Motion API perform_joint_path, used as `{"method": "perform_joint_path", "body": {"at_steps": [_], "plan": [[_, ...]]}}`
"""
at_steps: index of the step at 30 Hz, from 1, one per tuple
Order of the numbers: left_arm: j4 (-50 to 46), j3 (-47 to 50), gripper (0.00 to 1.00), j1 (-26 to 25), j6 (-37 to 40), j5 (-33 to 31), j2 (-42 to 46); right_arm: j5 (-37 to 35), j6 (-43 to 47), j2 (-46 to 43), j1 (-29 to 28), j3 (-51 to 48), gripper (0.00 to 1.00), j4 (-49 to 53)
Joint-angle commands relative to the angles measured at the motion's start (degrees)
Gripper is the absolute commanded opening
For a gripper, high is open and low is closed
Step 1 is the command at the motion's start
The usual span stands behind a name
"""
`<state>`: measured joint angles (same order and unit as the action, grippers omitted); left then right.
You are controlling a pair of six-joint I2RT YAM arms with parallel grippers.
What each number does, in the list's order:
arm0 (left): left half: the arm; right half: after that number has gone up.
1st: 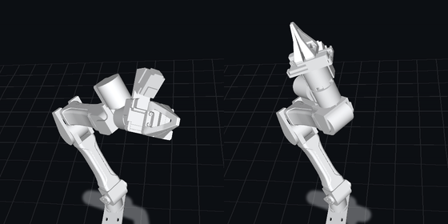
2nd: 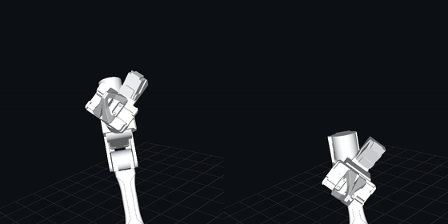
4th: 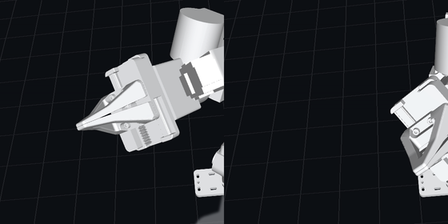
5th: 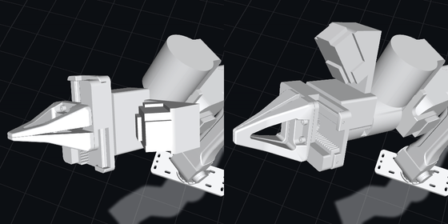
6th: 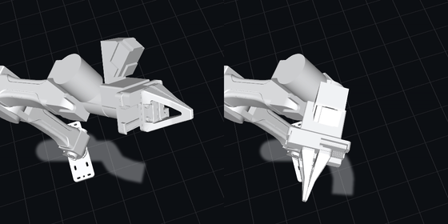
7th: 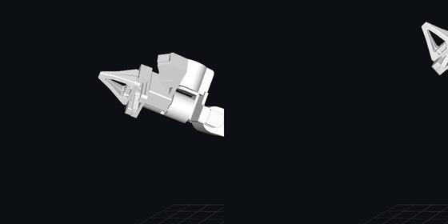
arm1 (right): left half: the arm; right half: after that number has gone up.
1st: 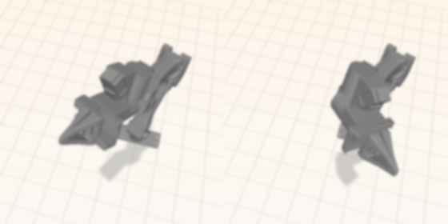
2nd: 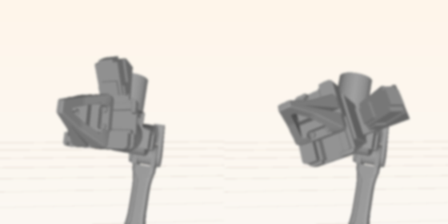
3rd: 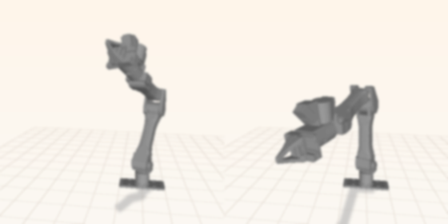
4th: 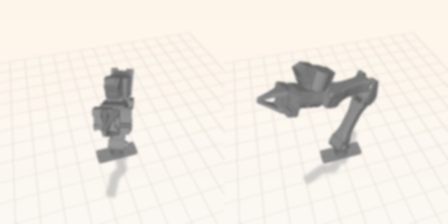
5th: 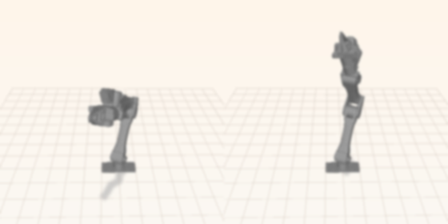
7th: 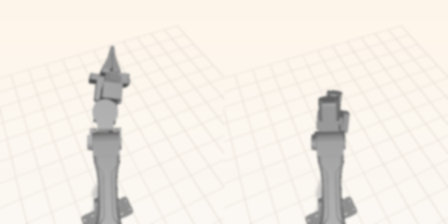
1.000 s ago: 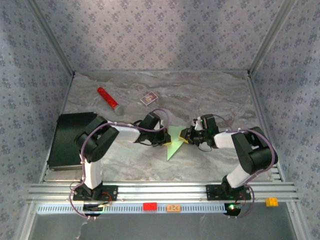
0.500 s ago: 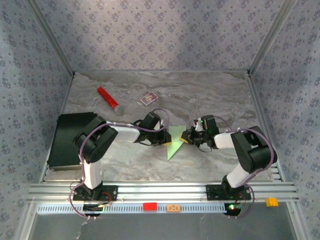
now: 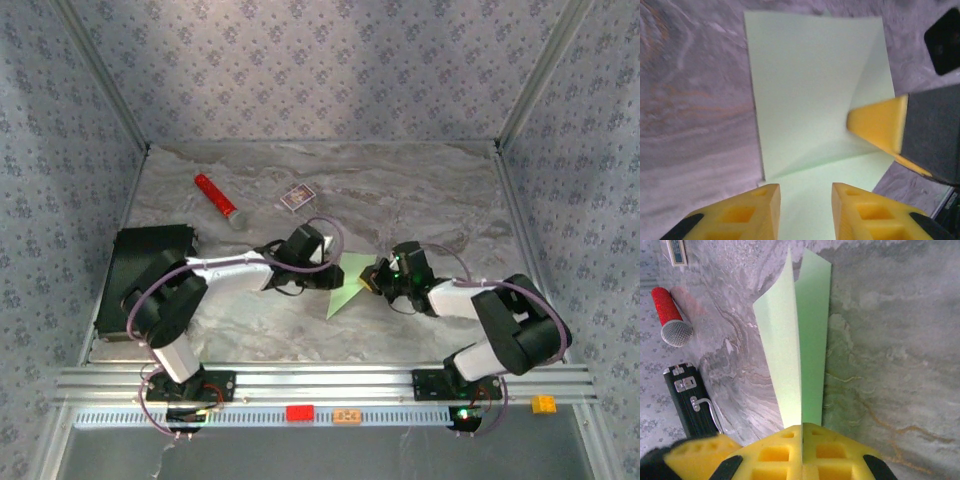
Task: Fold a paper plane with a square sheet of paper (pick it up from the middle)
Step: Fold the wing for the fifth time at the center of the table.
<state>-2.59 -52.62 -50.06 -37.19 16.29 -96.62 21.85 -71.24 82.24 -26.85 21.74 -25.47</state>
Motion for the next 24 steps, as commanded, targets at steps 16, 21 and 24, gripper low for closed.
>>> {"method": "perform_joint_path", "body": {"at_steps": [16, 21, 24], "plan": [[-14.5, -8.4, 0.46, -15.1, 16.1, -27.3, -4.4, -5.4, -3.6, -2.7, -1.6, 0.7, 0.02, 1.4], [-15.4, -9.1, 0.45, -16.0, 16.3, -30.3, -5.2, -5.1, -3.5, -2.9, -1.4, 0.5, 0.03, 1.4], [-15.6, -9.6, 0.43, -16.3, 16.5, -30.7, -5.8, -5.0, -3.6, -2.9, -1.3, 0.5, 0.03, 1.3]]}}
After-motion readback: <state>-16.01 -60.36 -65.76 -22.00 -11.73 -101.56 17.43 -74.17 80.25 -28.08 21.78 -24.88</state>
